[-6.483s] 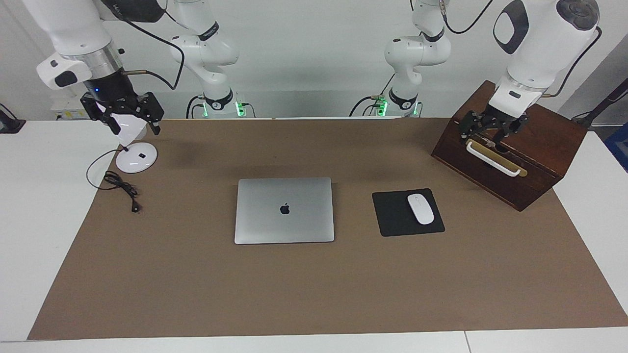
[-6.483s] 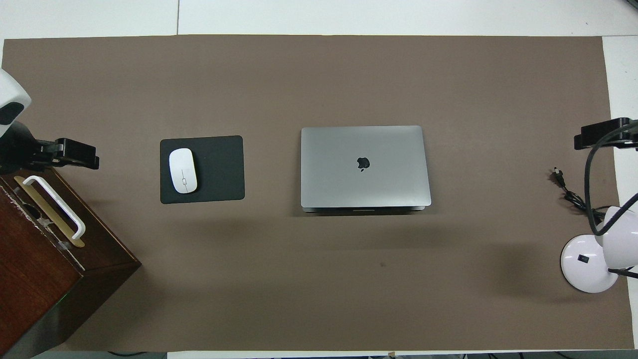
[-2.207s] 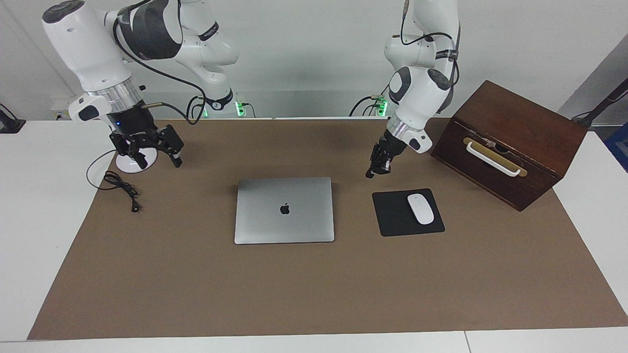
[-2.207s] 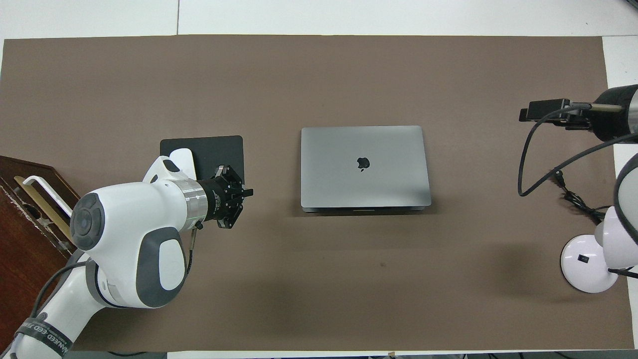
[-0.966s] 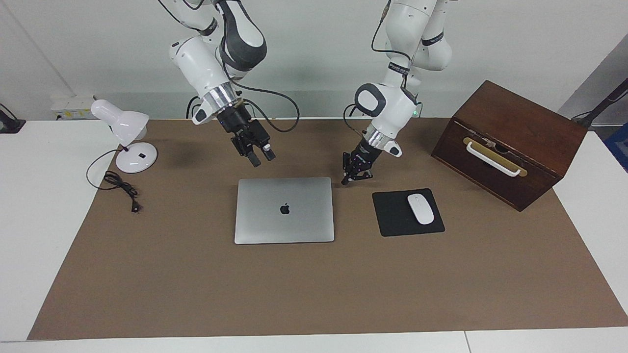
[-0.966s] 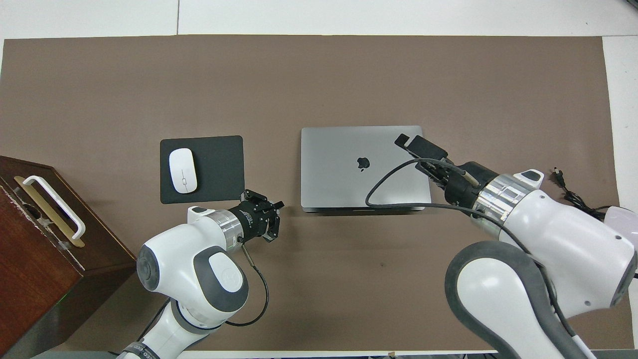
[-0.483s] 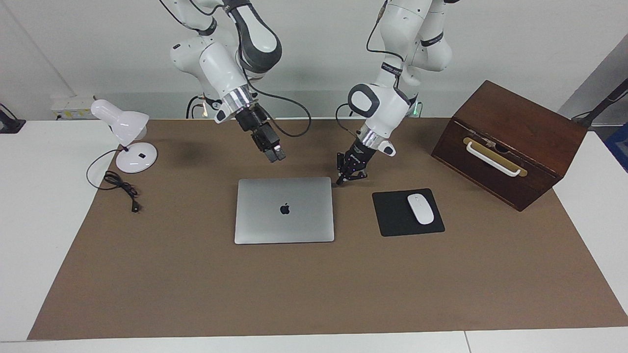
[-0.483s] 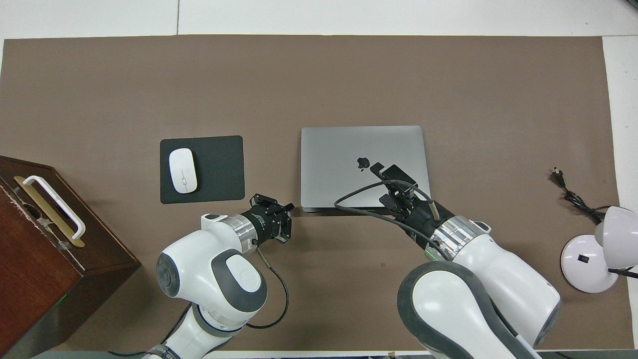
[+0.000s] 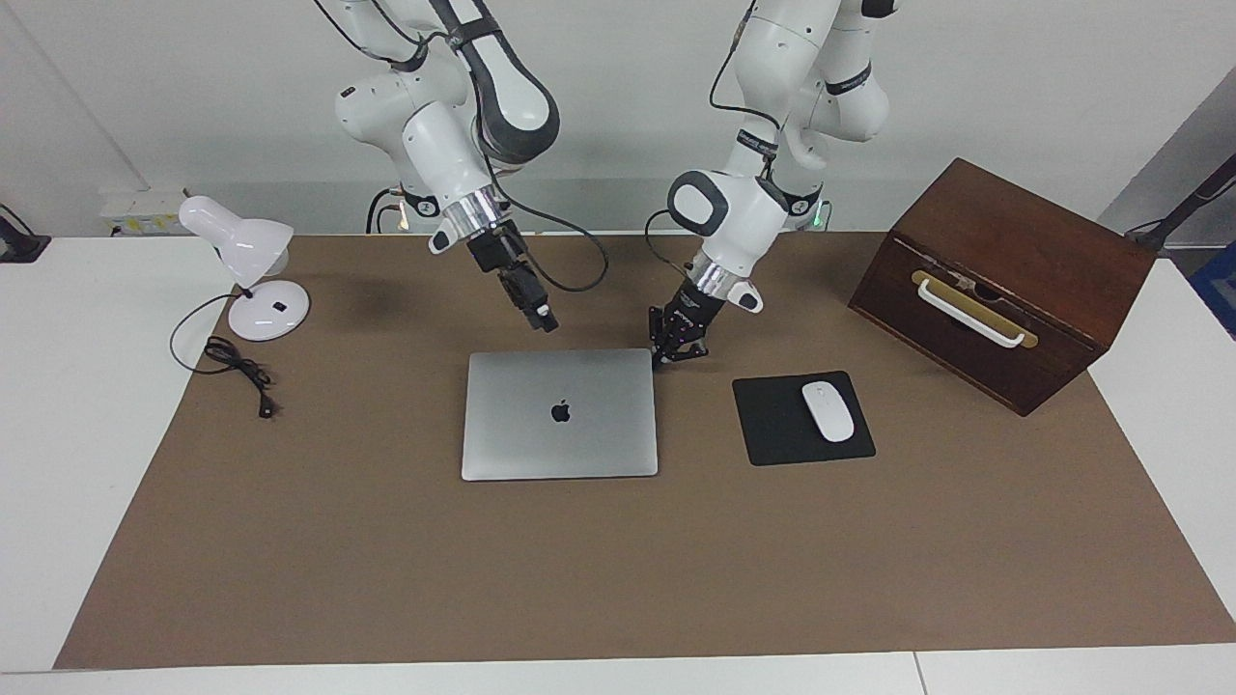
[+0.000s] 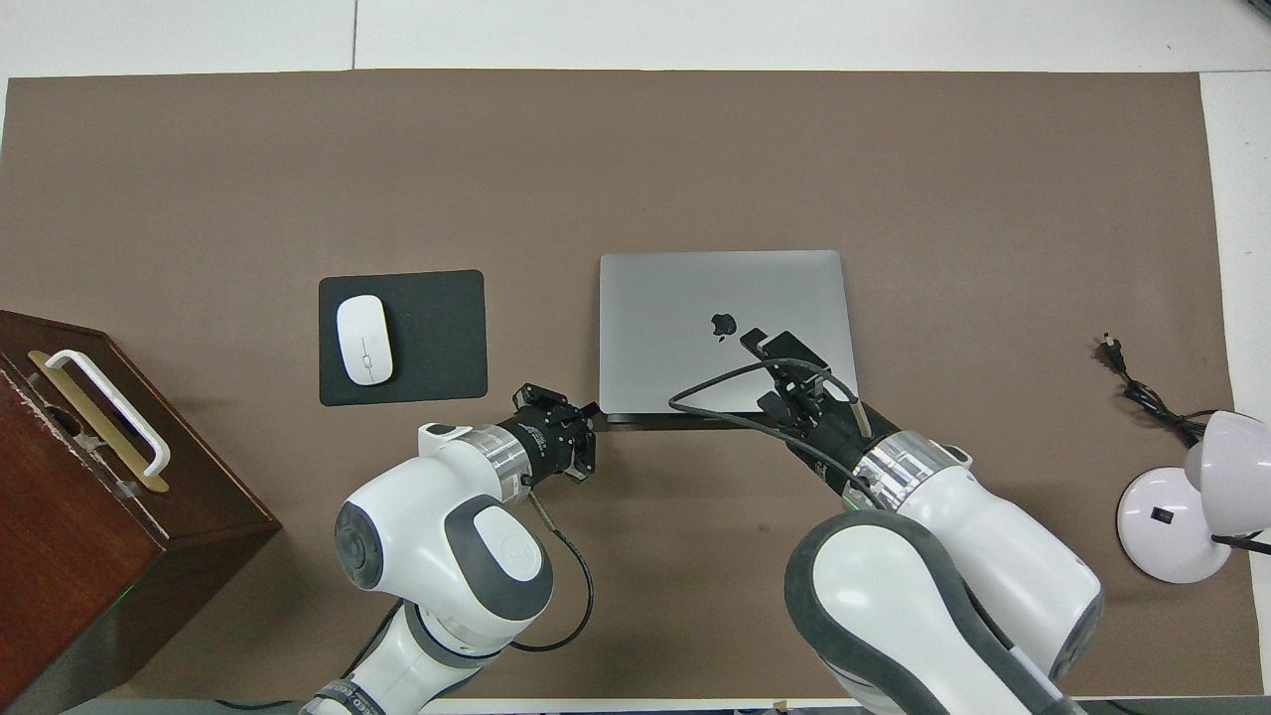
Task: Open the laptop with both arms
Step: 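Press the laptop base with the left gripper while the right gripper reaches the lid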
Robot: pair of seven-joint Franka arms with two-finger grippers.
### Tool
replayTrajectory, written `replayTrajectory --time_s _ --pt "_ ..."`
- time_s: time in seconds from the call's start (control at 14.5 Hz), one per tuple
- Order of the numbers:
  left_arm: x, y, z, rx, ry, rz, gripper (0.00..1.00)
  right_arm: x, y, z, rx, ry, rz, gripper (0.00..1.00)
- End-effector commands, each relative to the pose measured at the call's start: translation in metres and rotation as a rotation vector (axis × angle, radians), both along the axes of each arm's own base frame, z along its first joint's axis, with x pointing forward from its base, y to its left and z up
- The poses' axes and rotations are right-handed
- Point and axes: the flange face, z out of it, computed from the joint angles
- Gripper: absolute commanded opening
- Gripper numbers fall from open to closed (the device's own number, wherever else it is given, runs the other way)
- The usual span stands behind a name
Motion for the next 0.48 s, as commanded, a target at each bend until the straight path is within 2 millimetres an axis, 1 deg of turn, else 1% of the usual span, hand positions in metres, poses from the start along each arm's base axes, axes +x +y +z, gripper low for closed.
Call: replayTrajectory --time_s 0.0,0.21,0.28,0.41 --pt "0.003 -0.005 -0.003 0.000 -0.002 0.031 0.00 0.002 -0.003 -0.013 -0.031 0.008 -0.006 1.00" --pt "0.005 -0.010 0.000 -0.019 -0.001 0.044 0.00 0.005 -0.002 -0.025 -0.054 0.021 0.005 1.00" --pt "0.005 -0.012 0.000 -0.022 0.000 0.043 0.00 0.005 -0.003 -0.025 -0.059 0.018 0.008 1.00" --pt "0.005 -0.012 0.000 -0.020 0.001 0.044 0.00 0.003 -0.011 -0.025 -0.051 0.009 -0.005 1.00"
